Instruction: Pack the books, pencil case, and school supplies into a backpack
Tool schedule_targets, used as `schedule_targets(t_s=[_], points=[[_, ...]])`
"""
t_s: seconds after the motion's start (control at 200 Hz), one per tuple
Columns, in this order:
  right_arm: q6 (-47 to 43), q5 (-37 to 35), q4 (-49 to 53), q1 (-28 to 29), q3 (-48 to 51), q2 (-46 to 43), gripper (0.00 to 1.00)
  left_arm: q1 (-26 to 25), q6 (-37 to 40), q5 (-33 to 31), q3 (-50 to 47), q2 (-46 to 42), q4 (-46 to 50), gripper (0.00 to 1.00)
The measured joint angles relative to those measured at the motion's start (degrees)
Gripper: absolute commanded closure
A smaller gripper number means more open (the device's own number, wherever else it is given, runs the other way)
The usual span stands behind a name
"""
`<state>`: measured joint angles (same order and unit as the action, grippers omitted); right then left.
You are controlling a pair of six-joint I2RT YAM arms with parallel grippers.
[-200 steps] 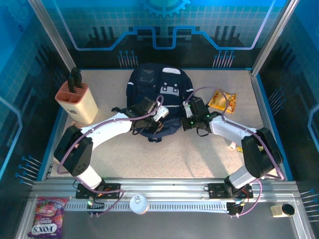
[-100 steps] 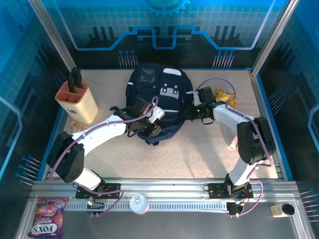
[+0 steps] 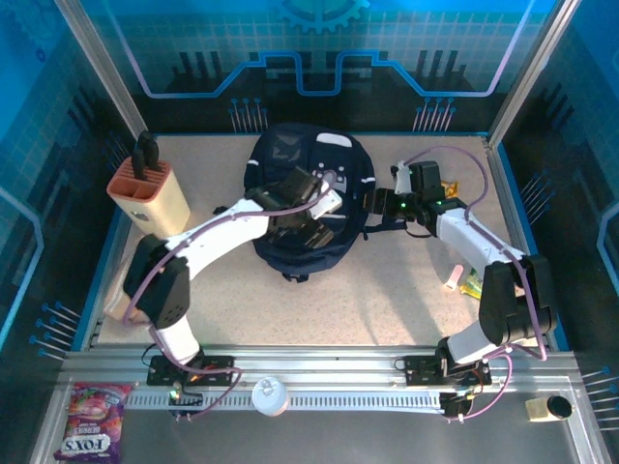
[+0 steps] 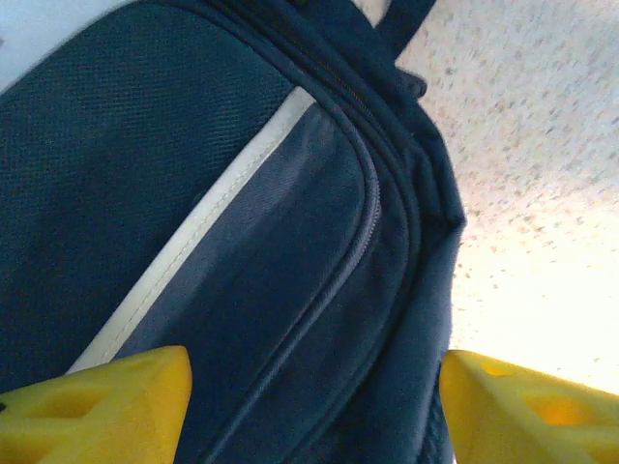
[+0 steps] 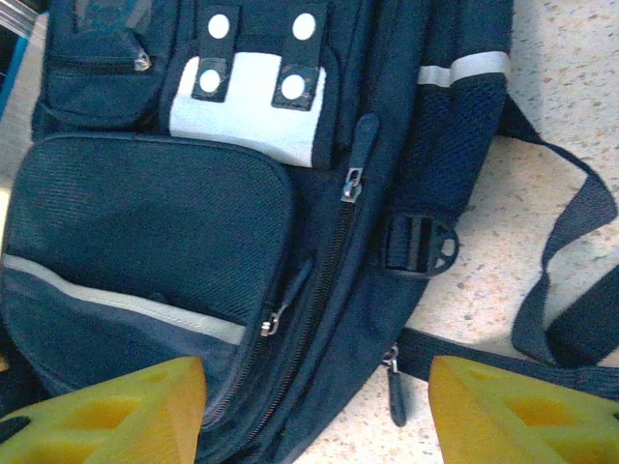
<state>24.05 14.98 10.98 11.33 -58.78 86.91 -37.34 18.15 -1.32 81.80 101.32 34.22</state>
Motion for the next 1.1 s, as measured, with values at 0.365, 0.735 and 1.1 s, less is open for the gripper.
schedule_targets(t_s=[0.365, 0.735, 1.1], points=[[2.97, 2.05, -1.25, -0.92, 1.38, 1.27, 0.39, -0.39, 11.04, -5.38, 9.07, 11.17, 6.58, 0.32], [5.09, 7.28, -4.22, -0.92, -1.92, 9.51, 0.48, -1.05, 14.38, -7.52, 9.77, 11.34, 7.39, 0.86], [3.93, 8.94, -4.52, 0.02, -21.29, 25.83, 0.52, 0.0, 11.78, -7.85, 0.94, 2.03, -1.16, 0.93]])
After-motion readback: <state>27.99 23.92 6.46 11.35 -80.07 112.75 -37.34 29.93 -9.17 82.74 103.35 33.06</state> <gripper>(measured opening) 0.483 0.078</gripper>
